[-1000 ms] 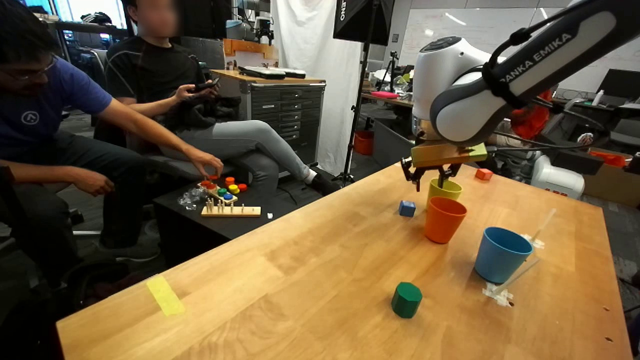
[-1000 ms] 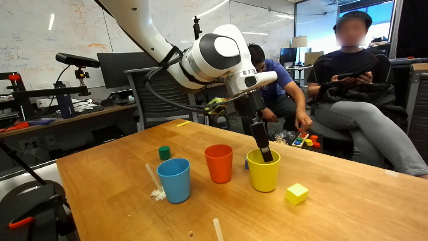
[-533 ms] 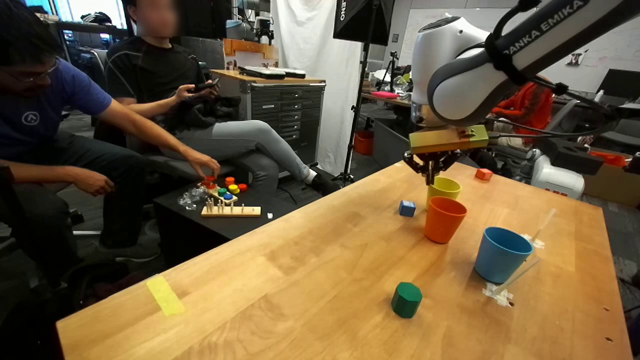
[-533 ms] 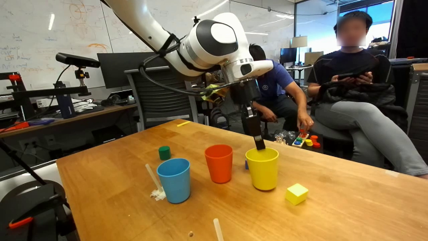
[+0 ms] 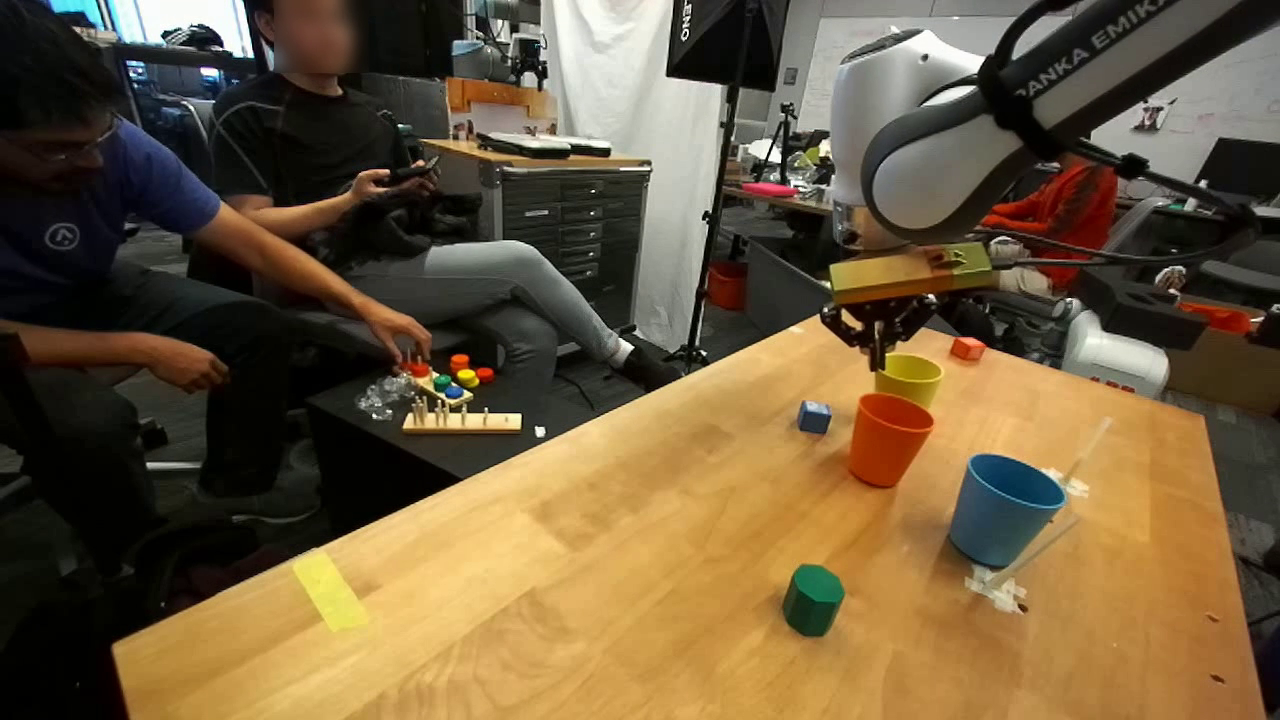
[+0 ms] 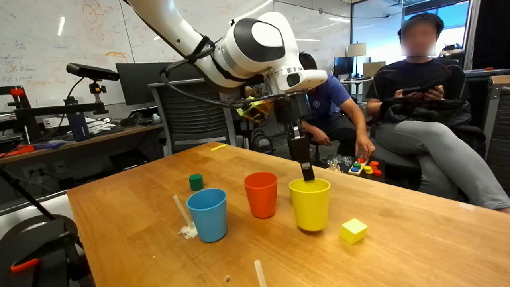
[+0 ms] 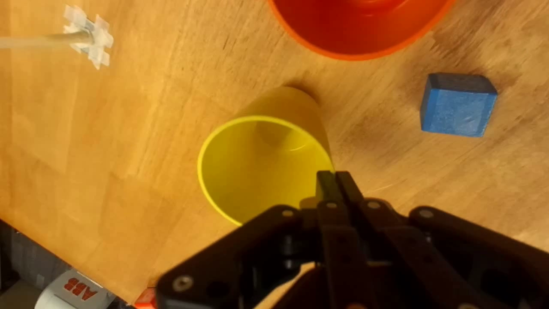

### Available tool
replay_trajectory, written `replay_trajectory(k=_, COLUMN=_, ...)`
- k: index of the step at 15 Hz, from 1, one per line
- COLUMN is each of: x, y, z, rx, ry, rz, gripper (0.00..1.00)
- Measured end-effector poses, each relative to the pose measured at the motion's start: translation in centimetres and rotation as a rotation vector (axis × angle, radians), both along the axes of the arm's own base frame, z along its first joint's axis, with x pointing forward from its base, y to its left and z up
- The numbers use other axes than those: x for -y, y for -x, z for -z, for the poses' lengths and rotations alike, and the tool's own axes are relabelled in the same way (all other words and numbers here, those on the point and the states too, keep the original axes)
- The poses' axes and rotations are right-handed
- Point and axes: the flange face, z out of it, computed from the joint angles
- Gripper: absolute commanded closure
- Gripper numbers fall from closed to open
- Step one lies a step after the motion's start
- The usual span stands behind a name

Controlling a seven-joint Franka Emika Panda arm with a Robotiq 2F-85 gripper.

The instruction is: Put the yellow cup in the orange cup and the orange cup in the blue cup

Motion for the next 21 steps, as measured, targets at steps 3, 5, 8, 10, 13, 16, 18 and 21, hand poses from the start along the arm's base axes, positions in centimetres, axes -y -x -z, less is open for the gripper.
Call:
replay_trajectory(k=3, x=0.4, y=0.4, z=-1.1, rx=-0.003, ry=-0.002, rz=0.015, gripper=0.99)
replay_trajectory(k=5, x=0.8, y=0.7, z=-2.4, rx=0.003, ry=-0.005, rz=0.027, gripper=0.99)
replay_trajectory(k=8, x=1.5, y=1.1, z=-4.6, rx=0.027, ry=-0.011, rz=0.044, gripper=0.99)
replay_trajectory(k=10, x=1.8, y=1.3, z=-6.6, rx=0.062, ry=-0.034, rz=0.064, gripper=0.99)
replay_trajectory(k=13, x=1.0, y=1.9, z=-9.9, rx=0.120, ry=-0.085, rz=0.082, gripper=0.99)
replay_trajectory(k=16, x=-1.1, y=3.0, z=-12.3, rx=0.151, ry=-0.137, rz=0.065, gripper=0.99)
replay_trajectory(k=18, x=-2.8, y=3.8, z=-13.2, rx=0.155, ry=-0.164, rz=0.043, gripper=0.99)
replay_trajectory(k=21, x=-4.8, y=4.9, z=-13.2, rx=0.139, ry=-0.189, rz=0.005, gripper=0.99)
